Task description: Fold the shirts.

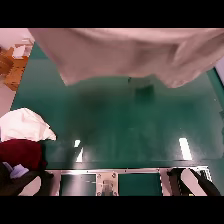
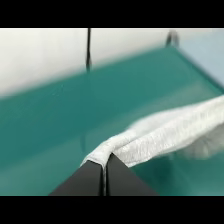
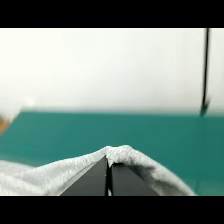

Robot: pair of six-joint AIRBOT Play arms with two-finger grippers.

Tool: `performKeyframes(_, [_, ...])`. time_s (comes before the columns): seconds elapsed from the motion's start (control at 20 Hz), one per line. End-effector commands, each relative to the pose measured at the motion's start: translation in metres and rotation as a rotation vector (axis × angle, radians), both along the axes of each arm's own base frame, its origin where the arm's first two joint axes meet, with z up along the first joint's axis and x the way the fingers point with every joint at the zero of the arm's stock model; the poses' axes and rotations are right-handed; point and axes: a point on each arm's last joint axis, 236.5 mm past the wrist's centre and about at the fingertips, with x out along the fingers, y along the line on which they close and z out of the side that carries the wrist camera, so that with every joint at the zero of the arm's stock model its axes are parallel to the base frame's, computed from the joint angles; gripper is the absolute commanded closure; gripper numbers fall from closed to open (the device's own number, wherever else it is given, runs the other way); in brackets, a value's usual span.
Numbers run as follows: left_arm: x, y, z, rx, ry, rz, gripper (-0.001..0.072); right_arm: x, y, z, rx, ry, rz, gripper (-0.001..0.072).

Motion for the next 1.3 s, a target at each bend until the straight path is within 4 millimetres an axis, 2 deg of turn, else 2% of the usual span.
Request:
performKeyframes(0.0, [-0.091,0.0,0.094,-0.02,-0.336,0.059,0.0684,-0.094,0.024,0.106,-0.127,-0.375,-0.206,0.0702])
performKeyframes(0.05, [-0.098,0.003,0.095,-0.005,-0.345,0.076,0.0684,-0.107,0.023,0.111,-0.169,-0.406,-0.264,0.0702])
performKeyframes(0.15, [-0.092,0.011,0.081,0.026,-0.295,0.111,0.0684,-0.115,0.019,0.11,-0.219,-0.402,-0.32,0.0702])
performKeyframes(0.25, [-0.067,0.019,0.054,0.031,-0.202,0.137,0.0685,-0.102,0.008,0.094,-0.194,-0.351,-0.321,0.0702])
performKeyframes(0.35, [-0.035,0.023,0.016,0.024,-0.087,0.136,0.0684,-0.076,-0.009,0.061,-0.116,-0.268,-0.298,0.0702])
performKeyframes(0.45, [0.002,0.027,-0.034,0.016,0.054,0.134,0.0684,-0.04,-0.031,0.004,0.001,-0.137,-0.267,0.0702])
performKeyframes(0.55, [0.043,0.027,-0.1,-0.004,0.233,0.11,0.0684,0.001,-0.043,-0.075,0.097,0.037,-0.208,0.0702])
performKeyframes(0.7, [0.098,0.01,-0.203,-0.084,0.469,0.003,0.0685,0.059,-0.032,-0.21,0.198,0.305,-0.113,0.0702])
performKeyframes(0.8, [0.133,0.002,-0.28,-0.157,0.609,-0.042,0.0684,0.092,-0.03,-0.288,0.231,0.425,-0.129,0.0702])
performKeyframes(0.9, [0.163,0.001,-0.356,-0.212,0.739,-0.045,0.0685,0.123,-0.037,-0.35,0.258,0.528,-0.175,0.0702])
performKeyframes(0.95, [0.176,0.0,-0.388,-0.246,0.796,-0.043,0.0685,0.136,-0.042,-0.375,0.274,0.571,-0.193,0.0702])
performKeyframes(1.05, [0.201,-0.001,-0.429,-0.329,0.83,-0.025,0.0685,0.163,-0.05,-0.415,0.305,0.651,-0.204,0.0702])
performKeyframes(1.15, [0.222,0.003,-0.446,-0.386,0.817,0.011,0.0685,0.191,-0.057,-0.436,0.319,0.686,-0.197,0.0702])
performKeyframes(1.25, [0.239,0.014,-0.445,-0.389,0.769,0.066,0.0685,0.219,-0.059,-0.433,0.344,0.676,-0.169,0.0702])
